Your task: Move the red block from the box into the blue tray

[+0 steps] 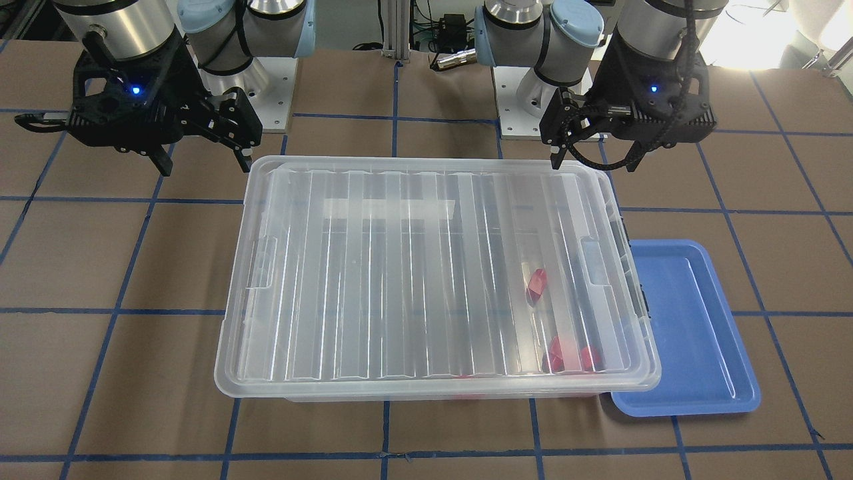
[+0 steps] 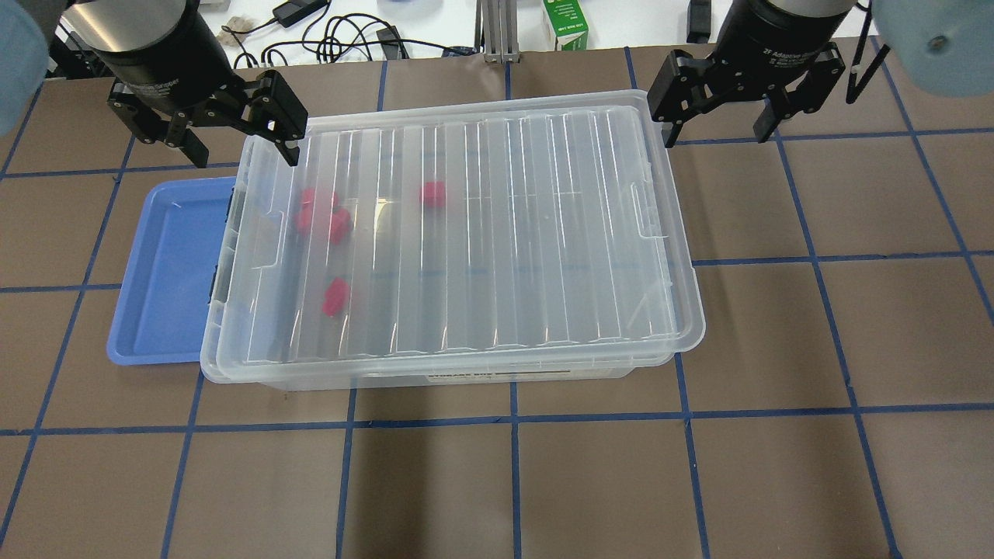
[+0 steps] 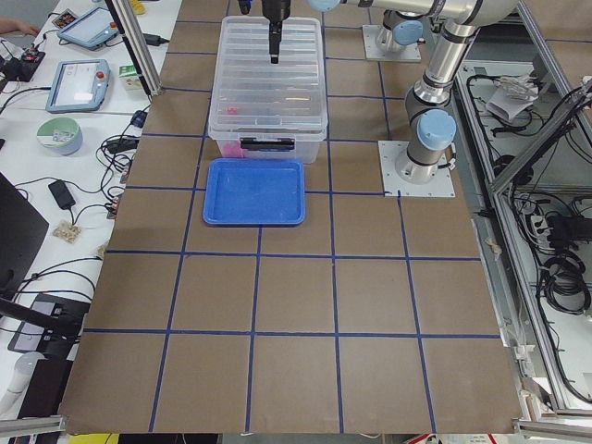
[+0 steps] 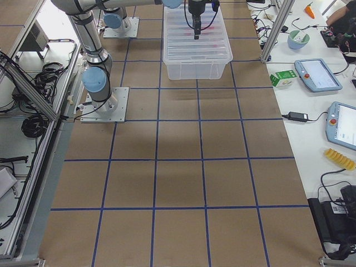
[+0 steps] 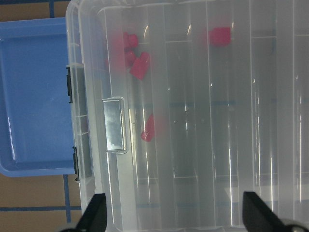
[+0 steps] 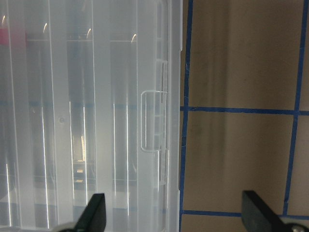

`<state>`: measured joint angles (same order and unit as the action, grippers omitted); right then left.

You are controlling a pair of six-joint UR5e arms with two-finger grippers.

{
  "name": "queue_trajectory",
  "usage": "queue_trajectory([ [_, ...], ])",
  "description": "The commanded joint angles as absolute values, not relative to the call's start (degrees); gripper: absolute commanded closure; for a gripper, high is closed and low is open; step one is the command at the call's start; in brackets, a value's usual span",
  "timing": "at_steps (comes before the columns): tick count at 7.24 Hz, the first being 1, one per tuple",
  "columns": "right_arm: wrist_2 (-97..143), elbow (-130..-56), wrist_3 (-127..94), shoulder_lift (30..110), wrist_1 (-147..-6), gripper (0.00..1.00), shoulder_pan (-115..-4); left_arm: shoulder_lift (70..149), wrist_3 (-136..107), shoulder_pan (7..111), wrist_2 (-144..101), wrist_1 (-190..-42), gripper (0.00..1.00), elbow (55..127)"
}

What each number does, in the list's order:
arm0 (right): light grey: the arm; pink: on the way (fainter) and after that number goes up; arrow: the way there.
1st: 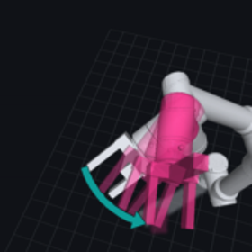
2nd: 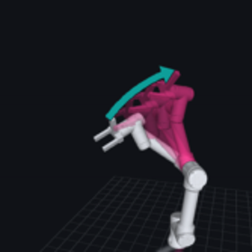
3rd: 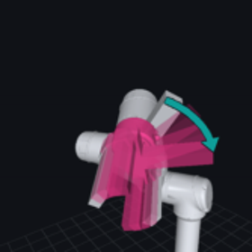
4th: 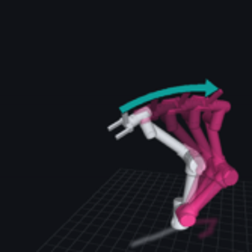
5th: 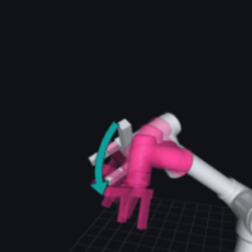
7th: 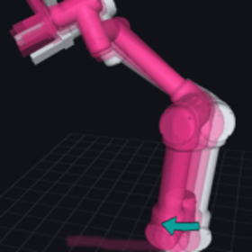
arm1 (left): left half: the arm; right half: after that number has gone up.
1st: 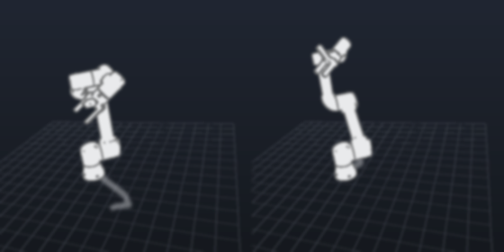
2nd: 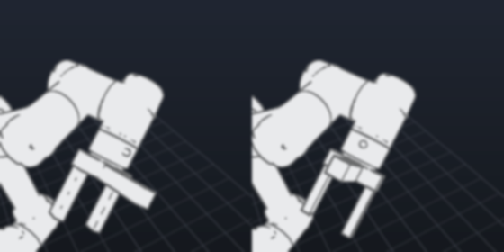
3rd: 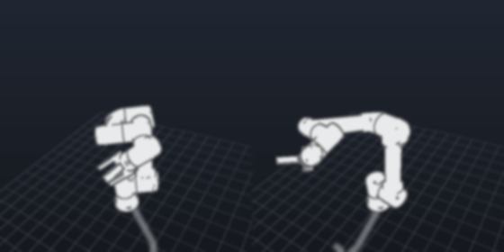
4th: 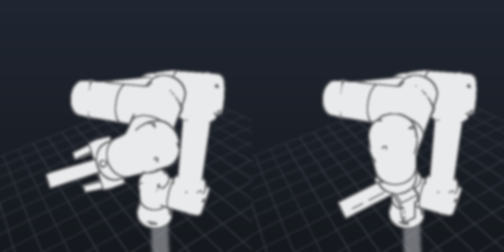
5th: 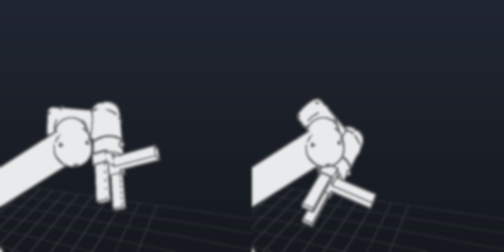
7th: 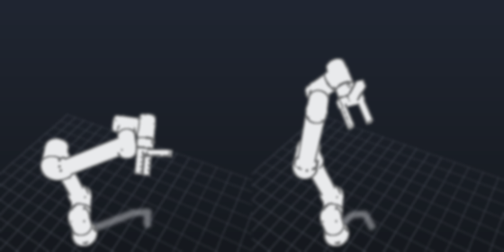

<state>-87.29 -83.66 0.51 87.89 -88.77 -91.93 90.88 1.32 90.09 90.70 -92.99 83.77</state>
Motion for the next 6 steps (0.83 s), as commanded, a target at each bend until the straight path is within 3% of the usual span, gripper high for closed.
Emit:
queue_trajectory([
  [1, -88.67, -83.67, 0.61, 87.63, -88.77, 0.0, -92.02, 90.88, 1.32, 90.09, 90.7, -92.99, 0.0, 83.76],
  [5, -88.59, -83.85, 0.62, 86.84, -89.74, 0.0, -91.23, 90.97, 1.32, 90.09, 90.7, -92.99, 0.0, 83.85],
  [6, -88.59, -85.94, 0.44, 83.01, -90.69, 0.0, -91.23, 90.88, 1.32, 90.09, 90.7, -92.99, 0.0, 83.85],
])
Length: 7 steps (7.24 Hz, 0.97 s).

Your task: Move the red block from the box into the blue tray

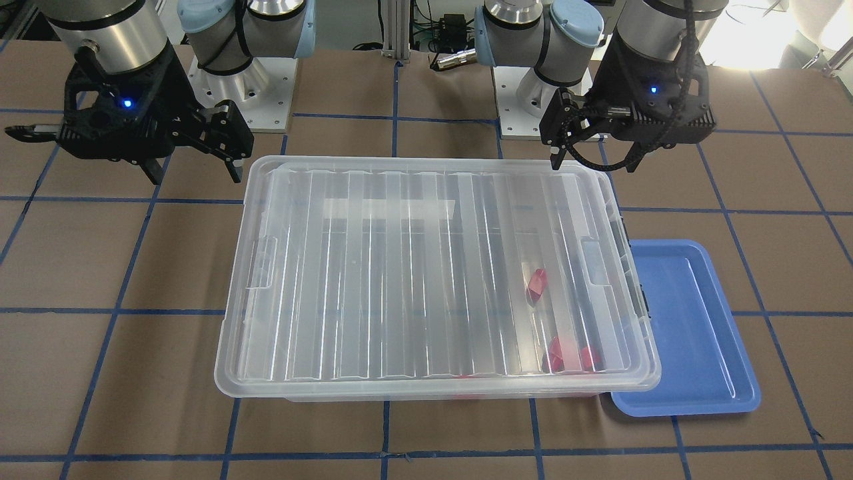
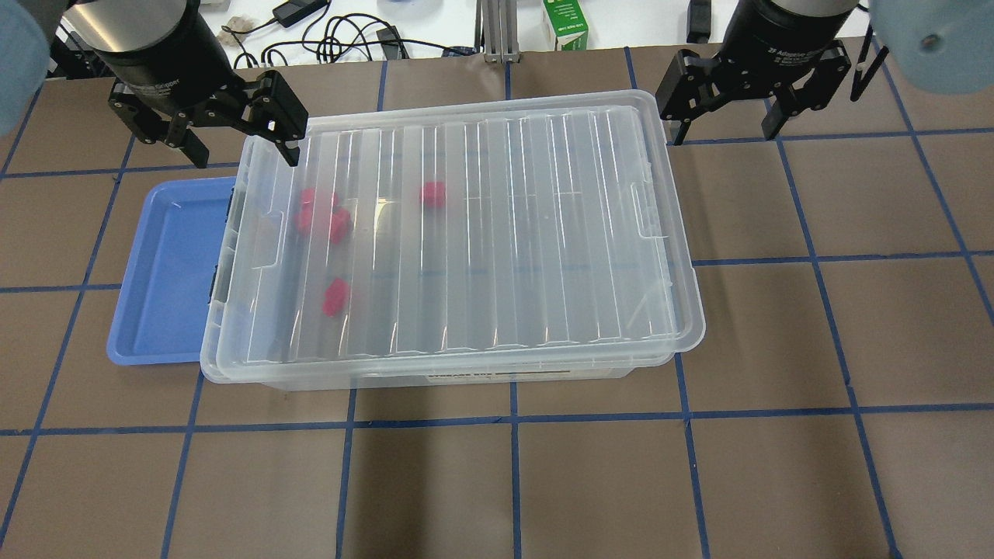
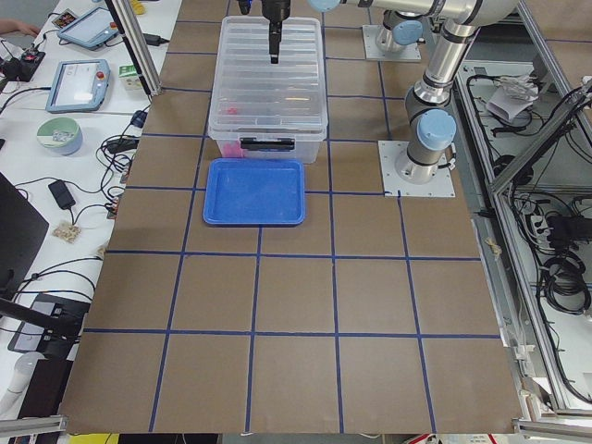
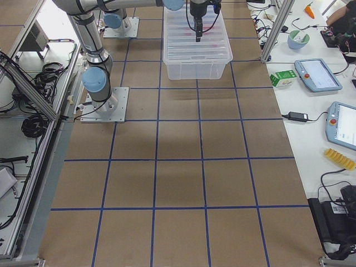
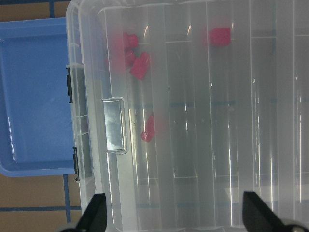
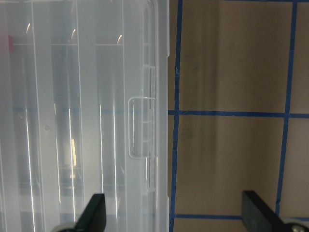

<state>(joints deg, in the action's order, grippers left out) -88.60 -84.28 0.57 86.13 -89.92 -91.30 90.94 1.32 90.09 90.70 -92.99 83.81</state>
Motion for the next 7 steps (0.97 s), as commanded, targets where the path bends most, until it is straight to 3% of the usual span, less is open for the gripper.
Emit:
queue_trajectory([
  [1, -89.29, -88.48, 0.7, 80.45, -95.84, 0.0, -91.23, 90.97, 1.32, 90.09, 90.7, -92.99, 0.0, 83.85],
  [3, -92.11, -94.02, 1.84, 78.23, -103.66, 0.0, -91.06, 90.97, 1.32, 90.09, 90.7, -92.99, 0.0, 83.85],
  [7, -95.35, -98.43, 2.2, 78.22, -109.15, 0.0, -91.05, 90.88, 1.32, 90.17, 90.7, -92.99, 0.0, 83.94],
])
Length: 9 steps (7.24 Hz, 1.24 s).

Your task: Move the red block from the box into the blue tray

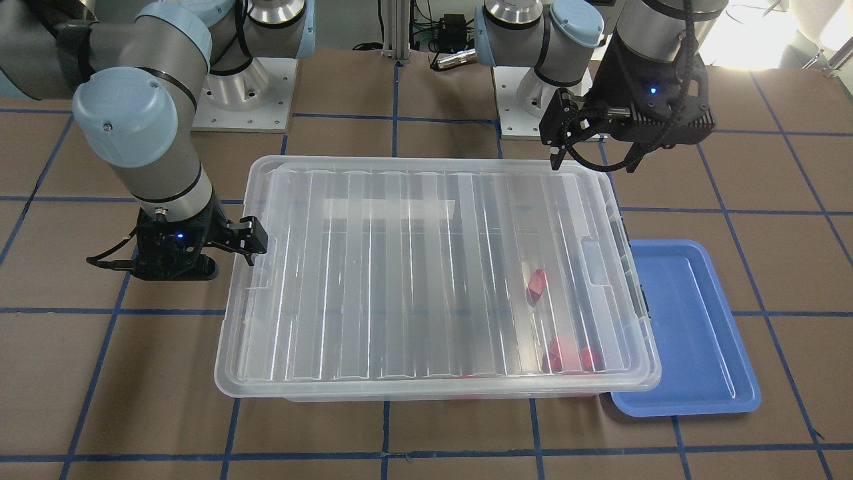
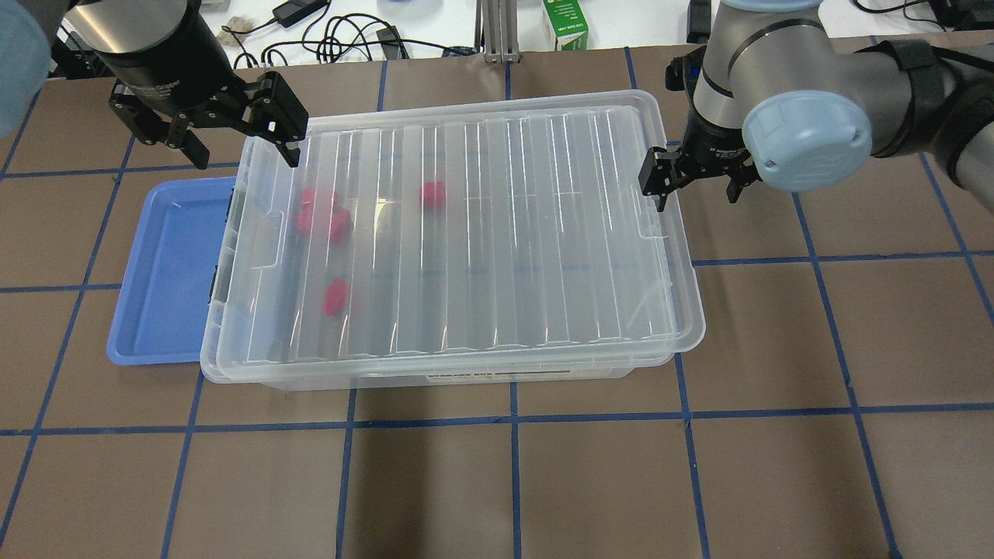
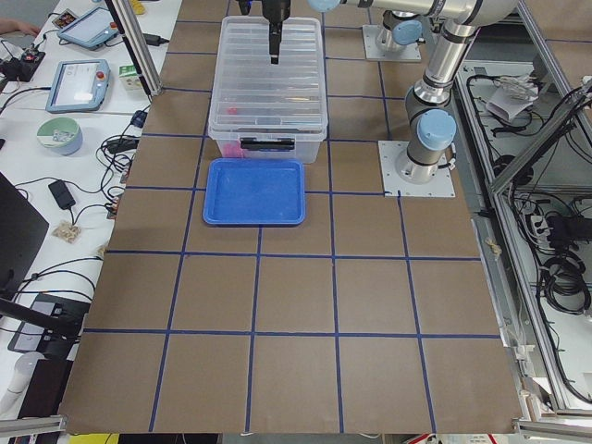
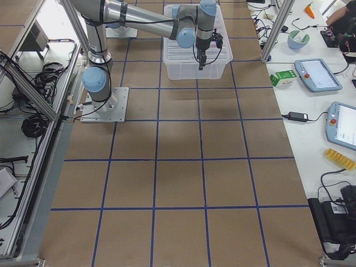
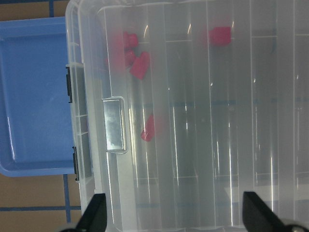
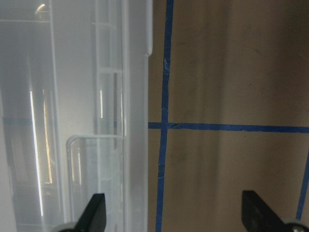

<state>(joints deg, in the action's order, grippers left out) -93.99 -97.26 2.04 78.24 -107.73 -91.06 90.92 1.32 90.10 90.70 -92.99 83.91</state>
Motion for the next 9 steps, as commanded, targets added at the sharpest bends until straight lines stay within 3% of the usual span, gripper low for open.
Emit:
queue_trajectory([
  [1, -96.67, -98.7, 4.11, 78.22, -110.38, 0.0, -90.97, 90.97, 1.32, 90.09, 90.7, -92.99, 0.0, 83.94],
  [9, -105.03, -99.32, 10.28, 78.92, -111.45, 0.0, -79.47, 90.88, 1.32, 90.17, 90.7, -92.99, 0.0, 84.02],
])
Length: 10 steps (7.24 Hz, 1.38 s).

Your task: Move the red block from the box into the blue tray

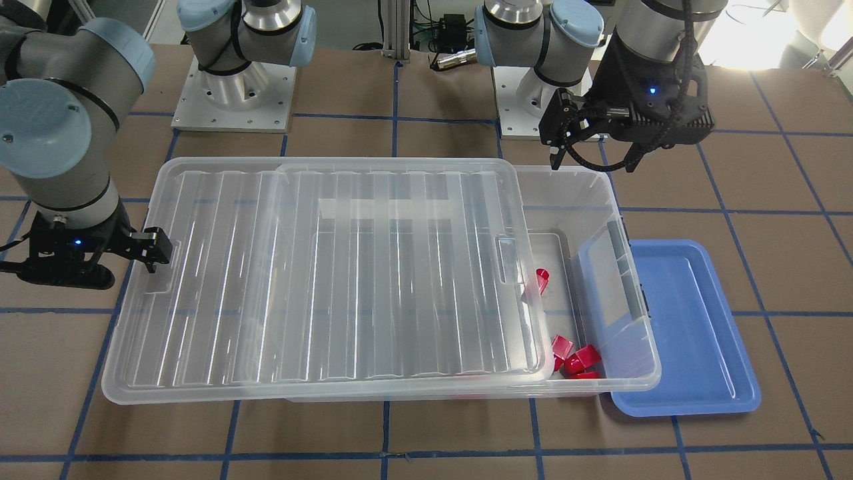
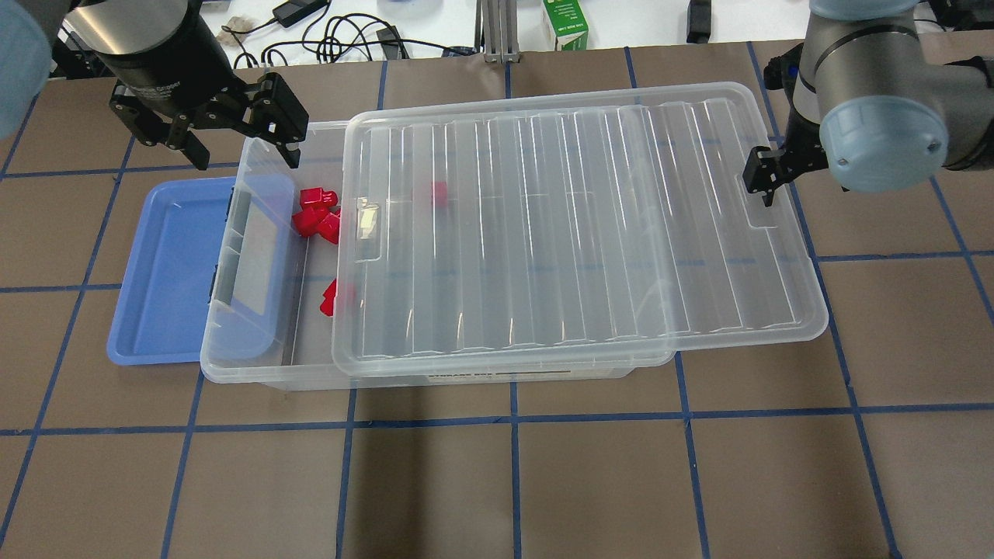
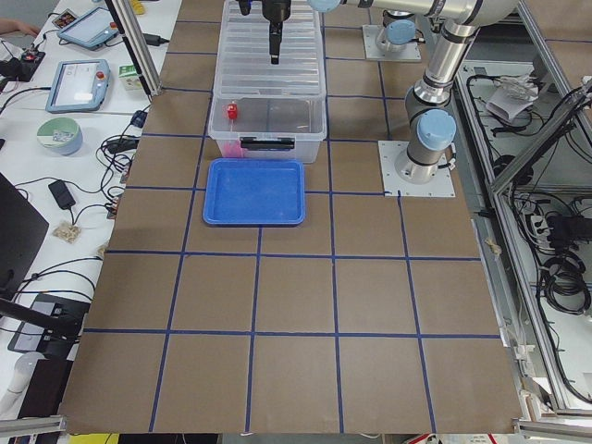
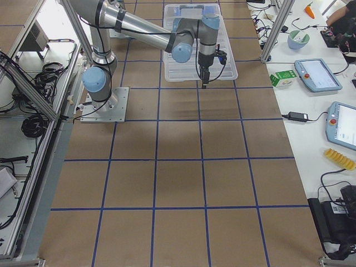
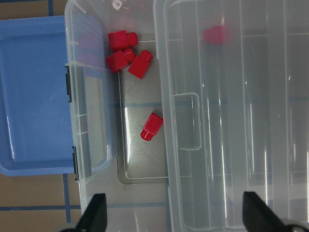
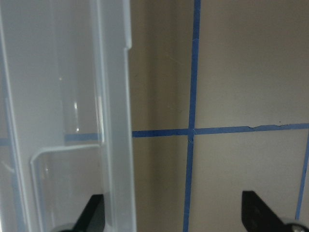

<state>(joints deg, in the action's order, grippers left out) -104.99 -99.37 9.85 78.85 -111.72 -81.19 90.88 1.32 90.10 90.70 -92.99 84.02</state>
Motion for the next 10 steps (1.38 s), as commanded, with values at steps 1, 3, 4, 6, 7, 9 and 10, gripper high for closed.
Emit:
queue_trajectory([
  [1, -104.94, -99.23, 11.94, 78.93, -111.45, 0.0, -78.58, 90.88, 1.32, 90.09, 90.7, -92.99, 0.0, 83.94],
  [3, -105.2, -99.14, 12.13, 79.1, -111.36, 0.0, -78.4, 90.88, 1.32, 90.09, 90.7, -92.99, 0.0, 83.94],
  [4, -105.64, -99.05, 12.13, 79.1, -111.36, 0.0, -78.31, 90.88, 1.32, 90.09, 90.7, -93.08, 0.0, 83.94],
  [6, -105.56, -98.97, 13.26, 79.97, -111.01, 0.0, -76.83, 91.49, 1.32, 90.26, 90.44, -92.9, 0.0, 84.9],
  [7, -105.21, -98.88, 13.18, 80.15, -111.01, 0.0, -76.64, 92.19, 1.41, 90.26, 90.53, -92.73, 0.0, 84.9],
  [9, -100.85, -97.48, 12.4, 81.9, -111.01, 0.0, -77.69, 94.47, 4.37, 89.91, 90.62, -91.15, 0.0, 86.91],
  [10, -91.94, -94.6, 11.87, 85.05, -107.0, 0.0, -78.83, 96.05, 7.96, 89.91, 90.53, -84.79, 0.0, 90.23],
])
